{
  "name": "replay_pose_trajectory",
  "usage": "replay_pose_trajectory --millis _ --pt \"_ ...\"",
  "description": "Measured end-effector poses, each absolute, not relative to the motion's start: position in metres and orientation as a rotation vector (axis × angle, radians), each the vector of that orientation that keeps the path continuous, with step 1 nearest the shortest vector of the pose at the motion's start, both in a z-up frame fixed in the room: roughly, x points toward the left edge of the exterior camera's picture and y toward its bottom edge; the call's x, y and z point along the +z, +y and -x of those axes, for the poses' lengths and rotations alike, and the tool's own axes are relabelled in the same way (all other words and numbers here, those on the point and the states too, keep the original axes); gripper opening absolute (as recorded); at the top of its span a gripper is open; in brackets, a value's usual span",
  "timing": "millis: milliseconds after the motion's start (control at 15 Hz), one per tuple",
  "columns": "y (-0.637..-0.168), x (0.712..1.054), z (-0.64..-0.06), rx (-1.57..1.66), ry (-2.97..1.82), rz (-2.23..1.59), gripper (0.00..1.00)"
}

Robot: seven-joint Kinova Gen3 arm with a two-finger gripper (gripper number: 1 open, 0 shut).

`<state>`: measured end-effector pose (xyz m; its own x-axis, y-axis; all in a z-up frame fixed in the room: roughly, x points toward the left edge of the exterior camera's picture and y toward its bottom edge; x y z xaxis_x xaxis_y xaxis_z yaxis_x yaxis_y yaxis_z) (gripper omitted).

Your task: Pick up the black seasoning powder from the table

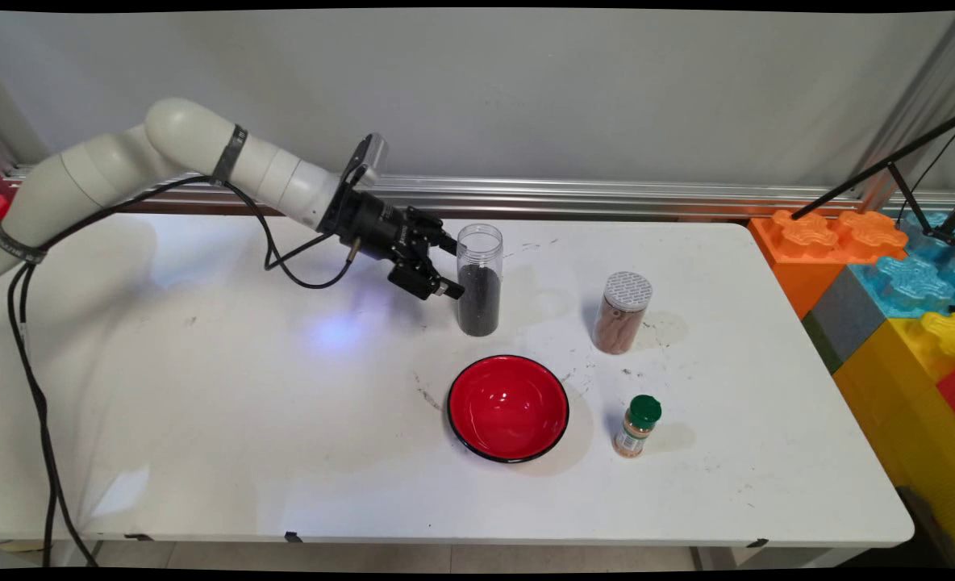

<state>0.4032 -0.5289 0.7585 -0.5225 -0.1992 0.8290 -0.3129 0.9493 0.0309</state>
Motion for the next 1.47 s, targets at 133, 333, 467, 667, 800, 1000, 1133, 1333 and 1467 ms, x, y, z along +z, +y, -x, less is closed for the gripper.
replay_pose_trajectory --millis 133,333,467,667,800,1000,1133,1333,1467 --pt "-0.532 0.754 -0.401 0.158 -2.115 -0.361 1.0" --pt "-0.535 0.749 -0.399 0.168 -2.098 -0.36 1.0" --pt "-0.536 0.746 -0.399 0.173 -2.088 -0.357 1.0" --pt "-0.537 0.74 -0.398 0.179 -2.07 -0.344 1.0" --pt "-0.537 0.737 -0.397 0.181 -2.063 -0.334 1.0" --pt "-0.536 0.732 -0.397 0.186 -2.054 -0.318 1.0" --pt "-0.536 0.728 -0.396 0.193 -2.047 -0.309 1.0" --pt "-0.536 0.724 -0.396 0.201 -2.038 -0.296 1.0" --pt "-0.537 0.722 -0.395 0.203 -2.035 -0.288 1.0"
